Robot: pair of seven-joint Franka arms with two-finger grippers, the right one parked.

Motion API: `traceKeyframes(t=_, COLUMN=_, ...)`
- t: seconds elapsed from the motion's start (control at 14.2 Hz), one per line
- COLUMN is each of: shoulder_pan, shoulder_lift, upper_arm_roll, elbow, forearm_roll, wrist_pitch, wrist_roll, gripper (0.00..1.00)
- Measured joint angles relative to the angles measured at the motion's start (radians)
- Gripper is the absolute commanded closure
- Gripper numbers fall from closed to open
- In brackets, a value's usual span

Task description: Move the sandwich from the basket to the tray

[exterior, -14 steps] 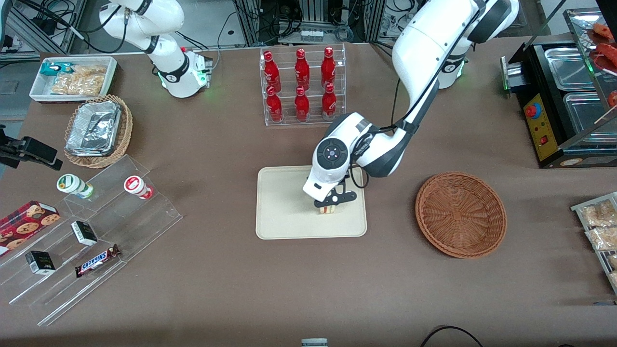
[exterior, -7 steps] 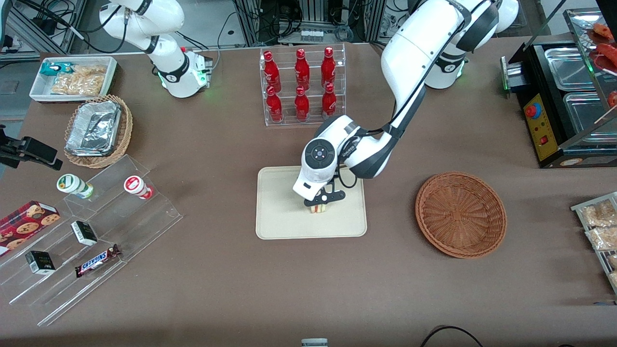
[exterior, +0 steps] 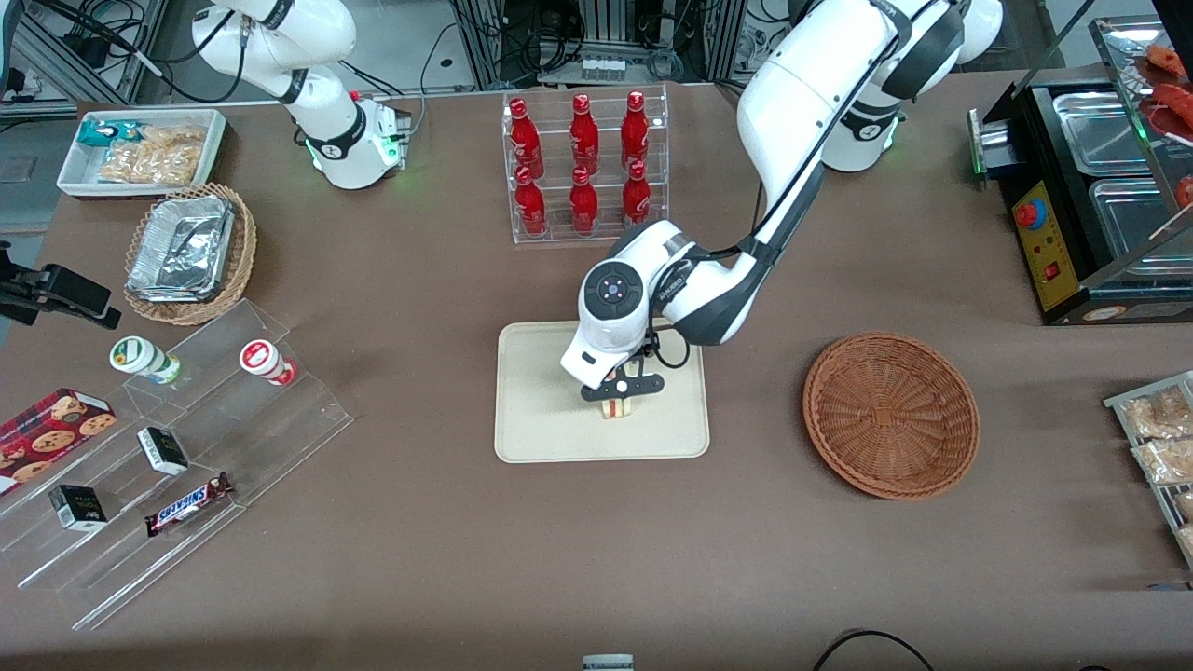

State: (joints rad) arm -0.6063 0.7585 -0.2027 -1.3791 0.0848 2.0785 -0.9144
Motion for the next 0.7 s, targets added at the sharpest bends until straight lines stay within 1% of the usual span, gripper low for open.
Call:
traceKeyframes(t=0.14, shoulder_pan=0.001, shoulder_lift=-0.039, upper_arm_roll=0.002, elbow=0.004, forearm_roll=0.006, wrist_pitch=-0.031, wrist_roll=0.002, gripper=0.0)
traceKeyframes(t=0.28, shoulder_pan=0.002, shoulder_lift=-0.091, upper_arm_roll=0.011, elbow=0.007, forearm_roll=0.008, wrist_pitch=-0.103, wrist_roll=0.002, gripper=0.0)
traceKeyframes(t=0.49, shoulder_pan=0.01, shoulder_lift=-0.163, upper_arm_roll=0.066, elbow=0.007, forearm_roll=0.01, wrist_pitch=-0.224, wrist_roll=0.0, gripper=0.0)
traceKeyframes(t=0.7, shoulder_pan=0.069, shoulder_lift=-0.204, upper_arm_roll=0.086, elbow=0.004, forearm_roll=0.01, wrist_pitch=-0.32, wrist_roll=0.0, gripper=0.0)
